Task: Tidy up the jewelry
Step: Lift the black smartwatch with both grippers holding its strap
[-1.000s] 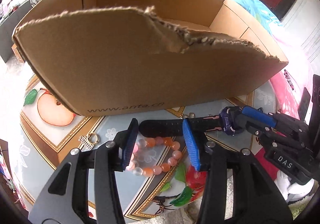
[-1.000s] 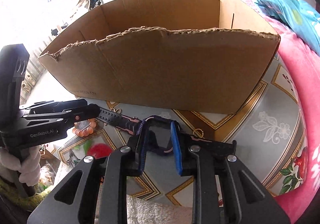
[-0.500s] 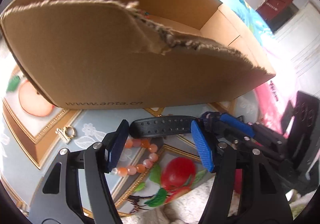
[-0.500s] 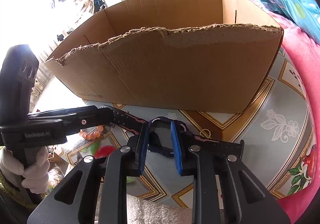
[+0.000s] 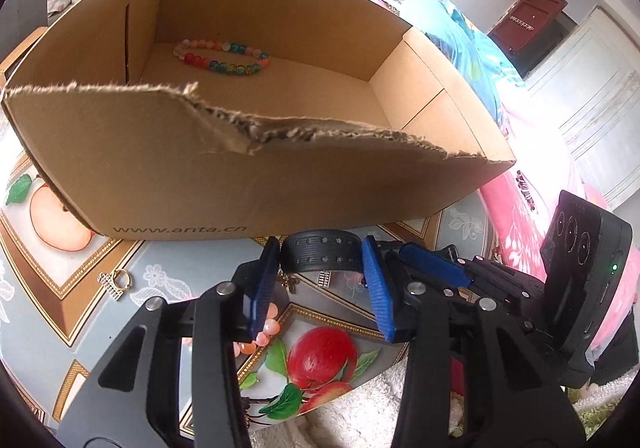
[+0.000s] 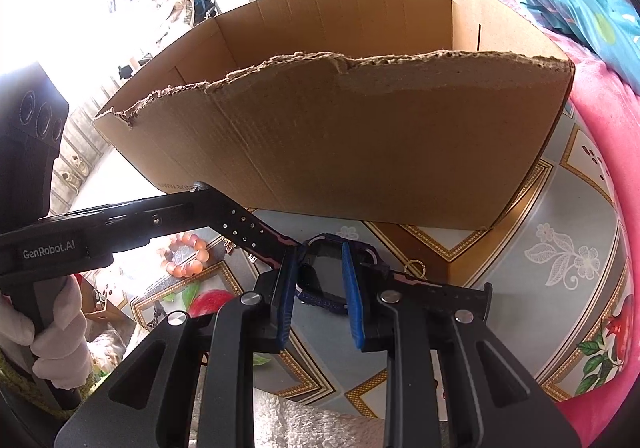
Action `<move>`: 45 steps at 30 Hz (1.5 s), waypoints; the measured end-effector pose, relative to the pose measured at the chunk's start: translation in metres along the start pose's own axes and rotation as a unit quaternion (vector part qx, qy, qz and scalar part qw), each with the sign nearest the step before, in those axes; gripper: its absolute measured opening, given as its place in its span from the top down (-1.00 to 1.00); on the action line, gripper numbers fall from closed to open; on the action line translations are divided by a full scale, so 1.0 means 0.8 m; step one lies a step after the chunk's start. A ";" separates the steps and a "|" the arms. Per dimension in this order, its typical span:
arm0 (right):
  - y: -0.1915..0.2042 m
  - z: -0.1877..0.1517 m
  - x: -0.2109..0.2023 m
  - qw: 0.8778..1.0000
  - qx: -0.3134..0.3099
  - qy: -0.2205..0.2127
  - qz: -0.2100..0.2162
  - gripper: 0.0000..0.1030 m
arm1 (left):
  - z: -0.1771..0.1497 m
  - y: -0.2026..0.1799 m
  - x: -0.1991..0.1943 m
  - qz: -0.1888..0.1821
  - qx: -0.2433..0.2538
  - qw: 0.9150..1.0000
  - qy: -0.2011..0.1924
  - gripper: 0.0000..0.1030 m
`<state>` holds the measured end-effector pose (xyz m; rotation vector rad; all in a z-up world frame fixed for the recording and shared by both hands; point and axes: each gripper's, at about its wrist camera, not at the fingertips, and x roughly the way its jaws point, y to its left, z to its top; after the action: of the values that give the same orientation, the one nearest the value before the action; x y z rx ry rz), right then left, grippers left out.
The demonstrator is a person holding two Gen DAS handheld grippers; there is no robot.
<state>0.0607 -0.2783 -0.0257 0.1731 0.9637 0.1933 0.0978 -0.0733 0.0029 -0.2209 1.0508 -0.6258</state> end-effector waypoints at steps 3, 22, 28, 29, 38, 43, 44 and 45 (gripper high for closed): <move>0.002 0.001 0.000 1.000 -0.005 -0.001 -0.001 0.55 | 0.001 -0.001 -0.006 0.013 0.012 1.000 0.000 0.22; -0.047 -0.006 -0.040 0.998 0.051 -0.026 0.019 0.53 | -0.014 -0.031 -0.005 0.093 0.105 0.990 -0.018 0.68; -0.086 -0.023 -0.052 0.995 0.099 -0.012 -0.011 0.41 | -0.017 -0.027 -0.002 0.104 0.109 0.989 -0.012 0.68; -0.090 -0.024 -0.050 0.994 0.109 -0.009 -0.008 0.41 | -0.017 -0.026 -0.001 0.107 0.110 0.988 -0.012 0.68; -0.108 -0.036 -0.056 0.988 0.152 -0.009 -0.006 0.41 | -0.021 -0.028 0.001 0.118 0.117 0.986 -0.009 0.68; -0.112 -0.035 -0.049 0.987 0.162 0.000 -0.026 0.41 | -0.021 -0.026 0.003 0.117 0.113 0.987 -0.007 0.68; -0.112 -0.034 -0.047 0.986 0.162 0.001 -0.029 0.41 | -0.021 -0.025 0.003 0.116 0.112 0.987 -0.006 0.68; -0.112 -0.033 -0.045 0.987 0.160 0.001 -0.030 0.41 | -0.022 -0.025 0.003 0.116 0.112 0.987 -0.006 0.68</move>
<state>0.0264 -0.3720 -0.0322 0.4384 0.9968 -0.0196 0.0763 -0.0890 0.0015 0.0932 0.9692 -0.5246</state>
